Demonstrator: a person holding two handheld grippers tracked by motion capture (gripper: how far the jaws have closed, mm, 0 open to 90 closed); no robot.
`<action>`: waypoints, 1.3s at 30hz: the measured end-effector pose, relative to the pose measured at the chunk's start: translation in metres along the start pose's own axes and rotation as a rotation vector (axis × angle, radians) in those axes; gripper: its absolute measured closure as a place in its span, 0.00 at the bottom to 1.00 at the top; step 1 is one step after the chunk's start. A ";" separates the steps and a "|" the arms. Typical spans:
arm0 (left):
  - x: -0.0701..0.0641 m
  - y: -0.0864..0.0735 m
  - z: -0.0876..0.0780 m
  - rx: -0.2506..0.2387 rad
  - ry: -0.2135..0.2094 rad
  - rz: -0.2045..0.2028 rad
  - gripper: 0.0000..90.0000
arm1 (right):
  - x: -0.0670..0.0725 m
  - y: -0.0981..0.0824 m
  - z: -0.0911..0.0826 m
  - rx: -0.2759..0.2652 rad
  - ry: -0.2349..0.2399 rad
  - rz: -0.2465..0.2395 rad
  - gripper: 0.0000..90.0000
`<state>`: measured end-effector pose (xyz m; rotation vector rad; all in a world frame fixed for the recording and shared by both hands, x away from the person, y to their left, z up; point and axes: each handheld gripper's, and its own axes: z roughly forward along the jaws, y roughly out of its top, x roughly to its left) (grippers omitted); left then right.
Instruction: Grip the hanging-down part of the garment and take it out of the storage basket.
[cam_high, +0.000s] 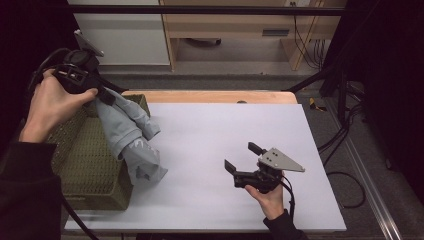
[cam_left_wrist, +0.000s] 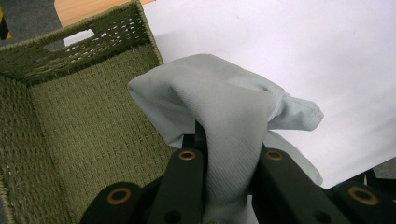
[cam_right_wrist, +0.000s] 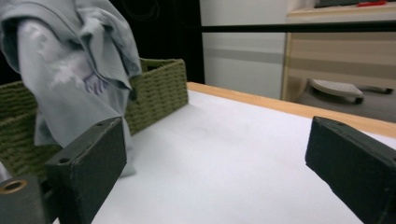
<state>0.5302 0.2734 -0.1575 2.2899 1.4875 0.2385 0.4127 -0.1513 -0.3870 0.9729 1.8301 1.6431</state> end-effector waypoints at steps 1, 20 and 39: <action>0.000 0.000 0.000 -0.001 -0.001 0.000 0.93 | -0.003 -0.003 -0.004 0.006 -0.012 0.004 0.05; 0.003 -0.002 0.000 -0.003 -0.006 -0.003 0.93 | -0.033 -0.042 -0.045 0.025 -0.181 0.038 0.02; -0.005 0.000 -0.001 -0.009 -0.009 0.012 0.93 | -0.037 -0.051 -0.055 0.036 -0.193 0.062 0.03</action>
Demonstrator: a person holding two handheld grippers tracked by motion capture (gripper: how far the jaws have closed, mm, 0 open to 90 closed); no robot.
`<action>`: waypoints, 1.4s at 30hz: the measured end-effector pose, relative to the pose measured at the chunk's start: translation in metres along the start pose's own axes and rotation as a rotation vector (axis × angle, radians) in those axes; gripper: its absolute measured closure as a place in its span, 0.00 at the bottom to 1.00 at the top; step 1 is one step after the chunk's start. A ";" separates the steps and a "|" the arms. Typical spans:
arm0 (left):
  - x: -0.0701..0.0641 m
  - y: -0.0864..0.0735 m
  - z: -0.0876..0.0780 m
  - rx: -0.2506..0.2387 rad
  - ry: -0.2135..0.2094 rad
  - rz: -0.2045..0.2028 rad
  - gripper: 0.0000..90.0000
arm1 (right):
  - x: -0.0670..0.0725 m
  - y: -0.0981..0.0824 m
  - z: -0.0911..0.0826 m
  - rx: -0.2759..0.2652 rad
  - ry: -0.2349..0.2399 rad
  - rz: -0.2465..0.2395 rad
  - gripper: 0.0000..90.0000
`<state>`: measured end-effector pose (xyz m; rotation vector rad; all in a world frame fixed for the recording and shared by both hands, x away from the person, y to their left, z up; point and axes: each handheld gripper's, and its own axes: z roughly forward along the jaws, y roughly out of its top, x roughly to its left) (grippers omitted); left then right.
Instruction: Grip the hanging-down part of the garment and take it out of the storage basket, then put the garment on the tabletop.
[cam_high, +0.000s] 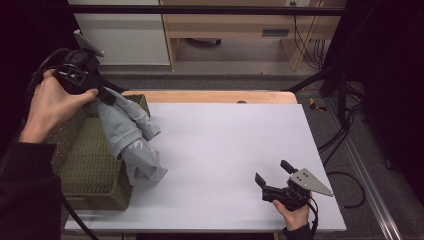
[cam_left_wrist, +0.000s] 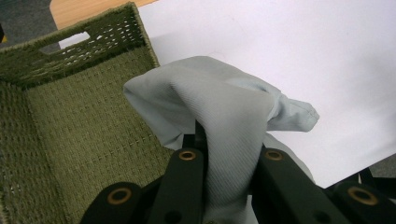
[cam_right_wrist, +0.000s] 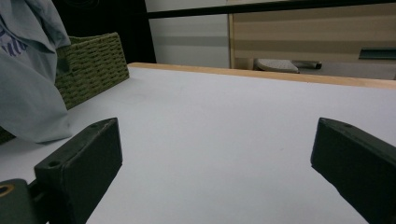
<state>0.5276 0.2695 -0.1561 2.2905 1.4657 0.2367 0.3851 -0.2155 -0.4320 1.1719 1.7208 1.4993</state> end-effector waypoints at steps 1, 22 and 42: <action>-0.001 0.000 0.000 -0.003 0.002 0.002 0.93 | -0.001 0.000 0.000 -0.001 -0.001 -0.002 0.03; -0.025 0.002 -0.025 -0.087 -0.021 0.057 0.93 | -0.002 0.000 -0.002 0.000 -0.003 0.005 0.03; -0.119 0.031 -0.017 -0.114 -0.081 0.275 0.93 | 0.000 0.001 -0.005 0.002 0.011 0.000 0.03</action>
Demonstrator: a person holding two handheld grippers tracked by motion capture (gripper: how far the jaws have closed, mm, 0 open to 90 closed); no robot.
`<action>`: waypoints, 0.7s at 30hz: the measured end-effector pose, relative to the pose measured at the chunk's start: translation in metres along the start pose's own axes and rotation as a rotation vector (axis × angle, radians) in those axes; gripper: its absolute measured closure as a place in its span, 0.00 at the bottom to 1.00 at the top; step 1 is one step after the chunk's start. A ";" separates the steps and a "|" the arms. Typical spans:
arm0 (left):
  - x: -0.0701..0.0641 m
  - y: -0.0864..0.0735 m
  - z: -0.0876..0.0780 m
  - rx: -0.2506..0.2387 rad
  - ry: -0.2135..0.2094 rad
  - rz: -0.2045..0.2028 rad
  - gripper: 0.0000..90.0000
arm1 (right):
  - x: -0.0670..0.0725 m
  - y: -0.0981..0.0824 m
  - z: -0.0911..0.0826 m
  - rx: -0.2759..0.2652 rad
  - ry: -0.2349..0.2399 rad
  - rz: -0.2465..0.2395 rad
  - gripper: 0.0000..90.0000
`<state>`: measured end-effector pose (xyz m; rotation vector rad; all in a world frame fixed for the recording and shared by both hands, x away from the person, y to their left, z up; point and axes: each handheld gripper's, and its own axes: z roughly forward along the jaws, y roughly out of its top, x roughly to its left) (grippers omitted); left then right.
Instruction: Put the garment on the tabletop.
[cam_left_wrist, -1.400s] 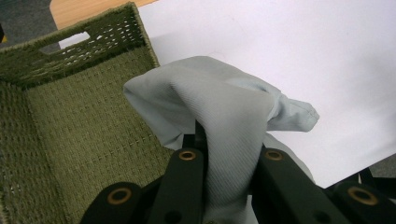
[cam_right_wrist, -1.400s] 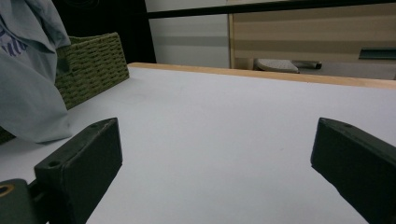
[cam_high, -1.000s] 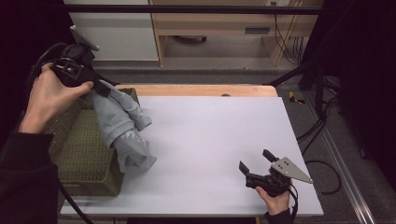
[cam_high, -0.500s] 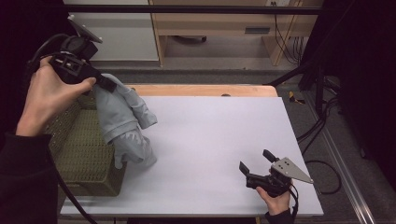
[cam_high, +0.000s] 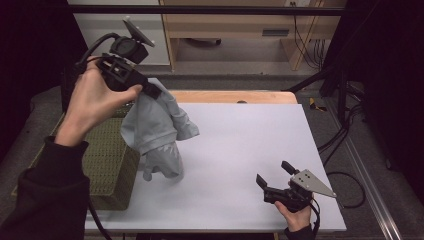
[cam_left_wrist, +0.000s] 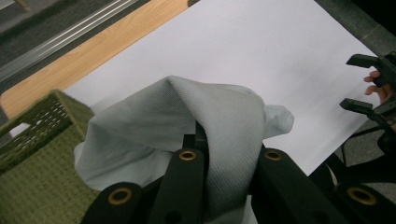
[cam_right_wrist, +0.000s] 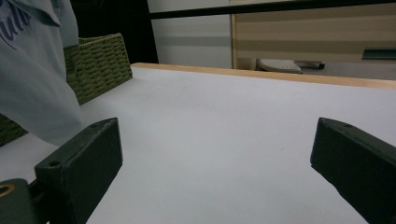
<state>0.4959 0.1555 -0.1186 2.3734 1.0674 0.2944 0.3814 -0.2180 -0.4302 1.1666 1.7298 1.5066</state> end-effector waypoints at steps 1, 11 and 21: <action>-0.002 0.002 0.002 0.003 -0.009 0.005 0.93 | 0.000 0.000 0.000 -0.006 0.001 0.000 0.03; -0.027 0.014 0.036 0.031 -0.081 0.075 0.93 | -0.001 0.001 -0.002 -0.010 0.001 -0.001 0.03; -0.040 0.012 0.076 0.072 -0.126 0.121 0.93 | -0.001 0.001 -0.002 -0.019 0.005 0.000 0.03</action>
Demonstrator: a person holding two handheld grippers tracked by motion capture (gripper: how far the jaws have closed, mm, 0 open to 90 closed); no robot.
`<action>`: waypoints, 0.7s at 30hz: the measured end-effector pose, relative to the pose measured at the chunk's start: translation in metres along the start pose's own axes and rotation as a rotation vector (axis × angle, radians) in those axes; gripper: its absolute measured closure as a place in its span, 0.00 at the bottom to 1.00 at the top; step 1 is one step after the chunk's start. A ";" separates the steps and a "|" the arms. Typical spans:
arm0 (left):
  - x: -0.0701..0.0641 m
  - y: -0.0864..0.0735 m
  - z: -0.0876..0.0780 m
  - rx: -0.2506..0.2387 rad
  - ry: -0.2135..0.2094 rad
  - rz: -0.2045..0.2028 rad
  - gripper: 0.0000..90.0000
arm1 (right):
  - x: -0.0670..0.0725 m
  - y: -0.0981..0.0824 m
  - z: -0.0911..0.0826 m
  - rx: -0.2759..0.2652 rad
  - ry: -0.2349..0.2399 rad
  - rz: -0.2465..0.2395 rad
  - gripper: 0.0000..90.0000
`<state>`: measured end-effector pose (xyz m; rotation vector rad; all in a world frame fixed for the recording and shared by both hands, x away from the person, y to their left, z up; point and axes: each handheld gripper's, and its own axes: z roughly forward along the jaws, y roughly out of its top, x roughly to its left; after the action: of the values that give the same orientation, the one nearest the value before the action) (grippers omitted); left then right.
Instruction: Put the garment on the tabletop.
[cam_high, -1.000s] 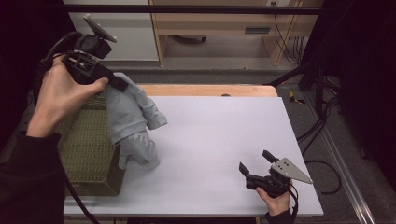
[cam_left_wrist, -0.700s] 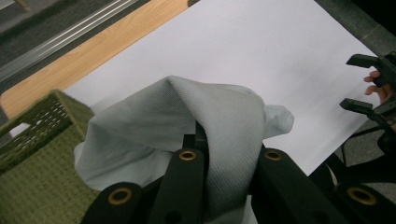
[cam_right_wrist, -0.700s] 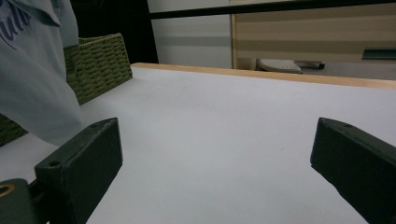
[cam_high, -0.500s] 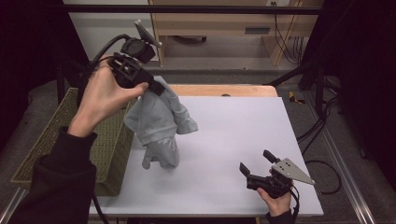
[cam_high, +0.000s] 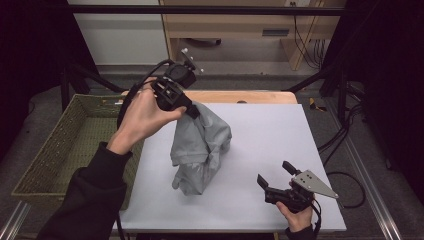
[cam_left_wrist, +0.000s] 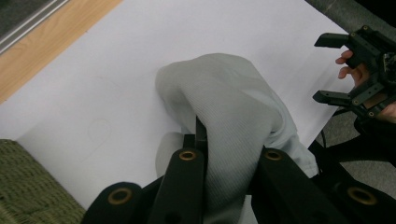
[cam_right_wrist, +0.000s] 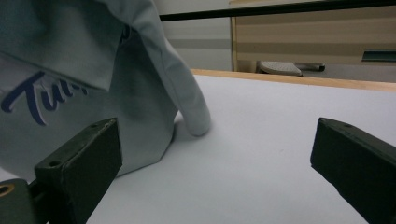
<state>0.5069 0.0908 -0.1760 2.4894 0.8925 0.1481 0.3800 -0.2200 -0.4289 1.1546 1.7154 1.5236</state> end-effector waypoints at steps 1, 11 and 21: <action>0.000 -0.001 0.004 0.004 -0.010 -0.002 0.93 | 0.000 0.000 0.000 0.000 0.000 0.000 0.03; 0.002 -0.013 0.049 0.011 -0.044 0.002 0.93 | 0.000 -0.001 0.000 0.005 0.004 -0.008 0.03; 0.002 -0.032 0.097 0.018 -0.112 0.006 0.92 | 0.001 -0.002 0.001 0.010 0.002 -0.001 0.03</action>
<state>0.5157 0.0738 -0.2765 2.4901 0.8434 0.0020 0.3800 -0.2189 -0.4308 1.1580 1.7271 1.5179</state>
